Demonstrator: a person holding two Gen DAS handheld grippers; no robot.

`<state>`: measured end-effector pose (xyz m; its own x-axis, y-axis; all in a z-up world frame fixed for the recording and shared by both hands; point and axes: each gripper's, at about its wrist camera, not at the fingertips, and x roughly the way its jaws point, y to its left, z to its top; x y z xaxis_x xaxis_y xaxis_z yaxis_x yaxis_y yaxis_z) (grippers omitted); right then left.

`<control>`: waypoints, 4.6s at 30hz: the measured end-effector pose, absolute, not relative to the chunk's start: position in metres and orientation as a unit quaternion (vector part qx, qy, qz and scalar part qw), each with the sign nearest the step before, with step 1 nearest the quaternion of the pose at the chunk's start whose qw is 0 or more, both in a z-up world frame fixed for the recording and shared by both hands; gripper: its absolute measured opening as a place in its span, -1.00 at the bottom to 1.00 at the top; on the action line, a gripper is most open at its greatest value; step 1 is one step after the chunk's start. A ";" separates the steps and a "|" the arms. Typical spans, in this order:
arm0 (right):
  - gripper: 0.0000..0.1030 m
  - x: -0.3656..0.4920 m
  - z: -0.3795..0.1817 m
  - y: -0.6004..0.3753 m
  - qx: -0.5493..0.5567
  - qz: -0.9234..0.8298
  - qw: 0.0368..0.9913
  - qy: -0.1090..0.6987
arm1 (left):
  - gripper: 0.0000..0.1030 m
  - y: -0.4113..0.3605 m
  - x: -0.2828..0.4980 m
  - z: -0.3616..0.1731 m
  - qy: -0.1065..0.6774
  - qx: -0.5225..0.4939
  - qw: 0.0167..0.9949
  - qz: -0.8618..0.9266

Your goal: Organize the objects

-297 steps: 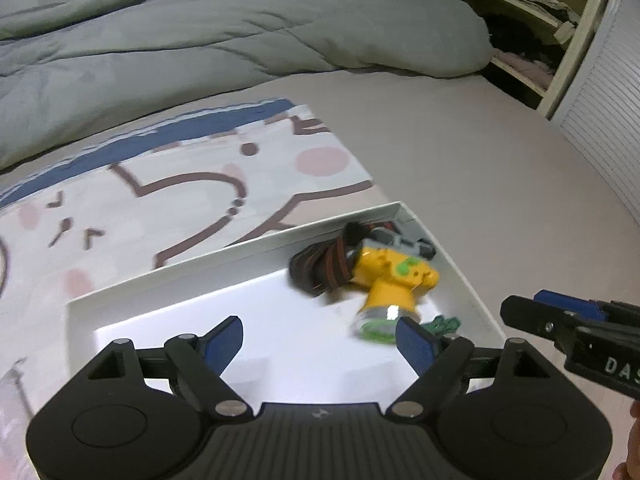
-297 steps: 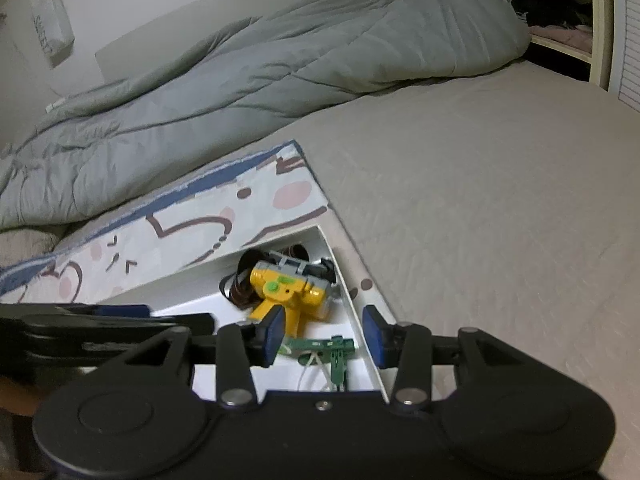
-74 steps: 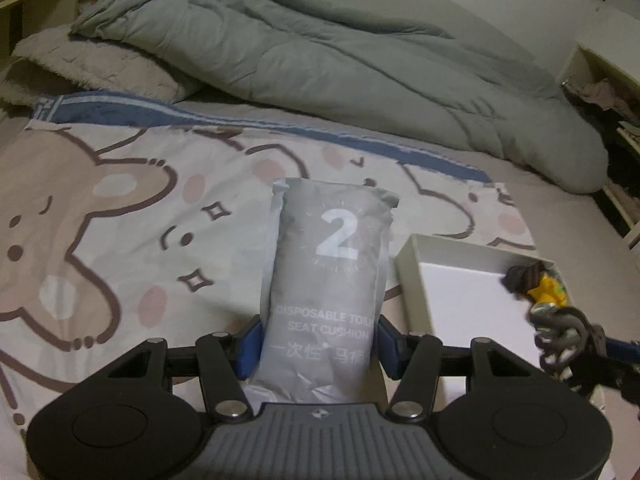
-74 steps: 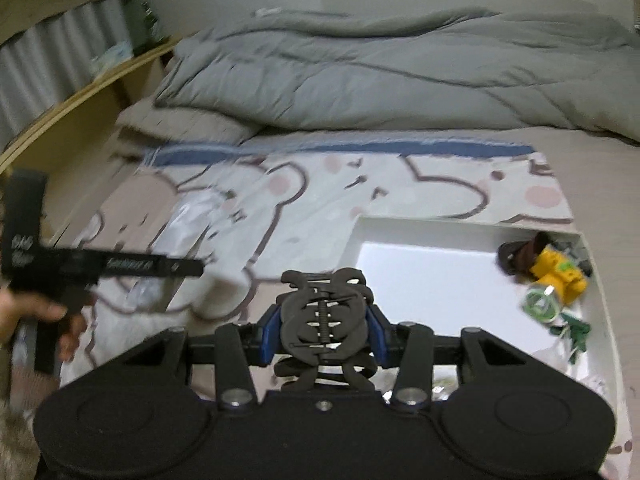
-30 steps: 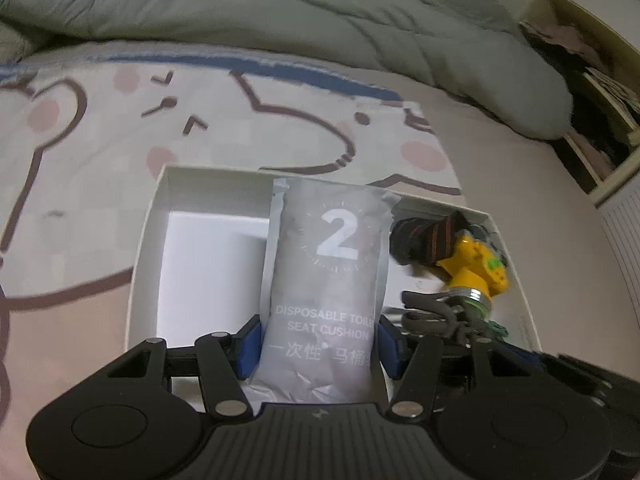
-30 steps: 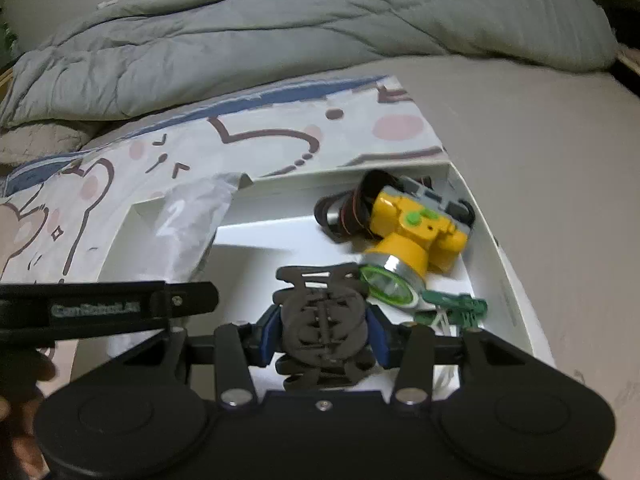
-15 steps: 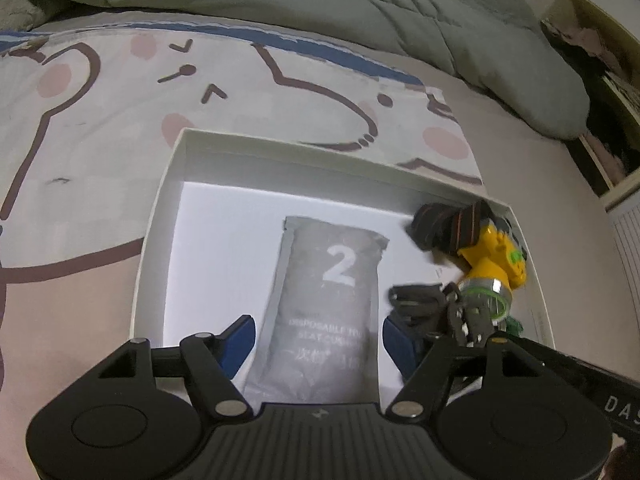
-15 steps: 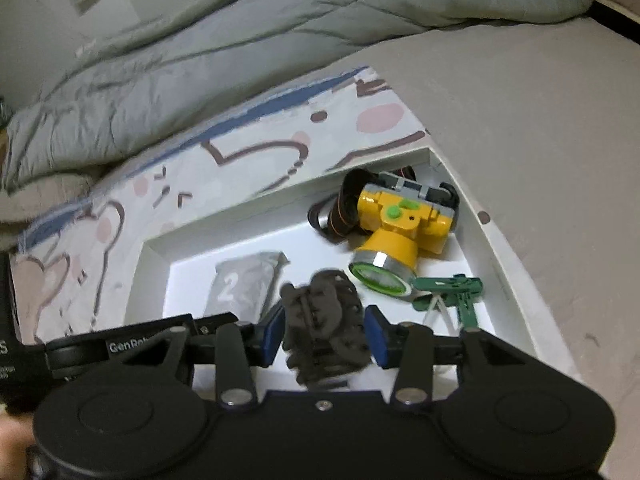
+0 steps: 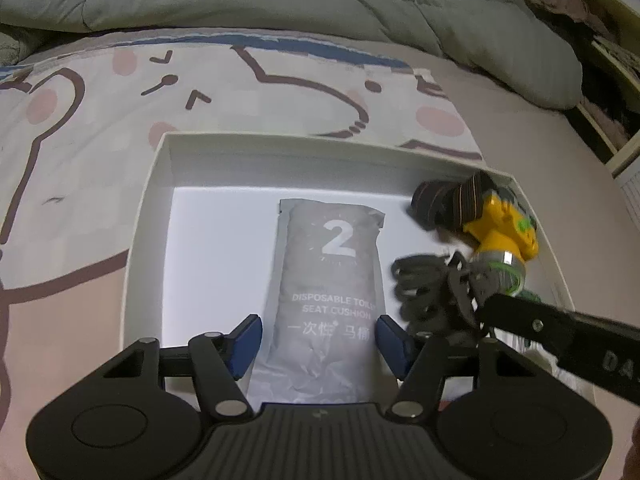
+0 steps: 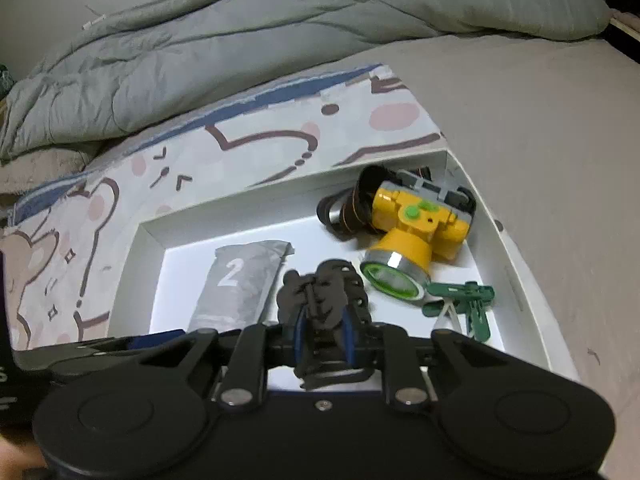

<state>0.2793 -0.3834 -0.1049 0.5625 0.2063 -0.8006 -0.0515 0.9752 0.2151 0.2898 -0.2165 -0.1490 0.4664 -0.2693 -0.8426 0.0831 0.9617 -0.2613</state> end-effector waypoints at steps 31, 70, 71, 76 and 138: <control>0.50 0.211 -0.027 -0.386 0.027 0.037 0.924 0.379 | 1.00 -0.171 0.215 -0.041 0.439 -0.068 0.889 -0.110; 1.00 0.057 -0.004 -0.355 -0.025 0.005 0.937 0.348 | 1.00 -0.121 0.076 -0.003 0.406 0.019 0.908 -0.102; 1.00 0.055 -0.005 -0.355 -0.023 0.005 0.936 0.350 | 1.00 -0.121 0.075 -0.004 0.405 0.021 0.908 -0.103; 1.00 0.049 -0.009 -0.352 -0.027 0.001 0.935 0.352 | 1.00 -0.122 0.070 -0.007 0.400 0.042 0.911 -0.094; 1.00 0.048 -0.012 -0.354 -0.006 0.002 0.932 0.363 | 1.00 -0.120 0.071 -0.008 0.403 0.045 0.911 -0.073</control>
<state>0.0482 -0.3541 -0.0124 0.7370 0.0002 -0.6759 -0.0088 0.9999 -0.0093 0.0707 -0.1196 -0.0085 0.6641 -0.0962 -0.7415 0.1683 0.9855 0.0229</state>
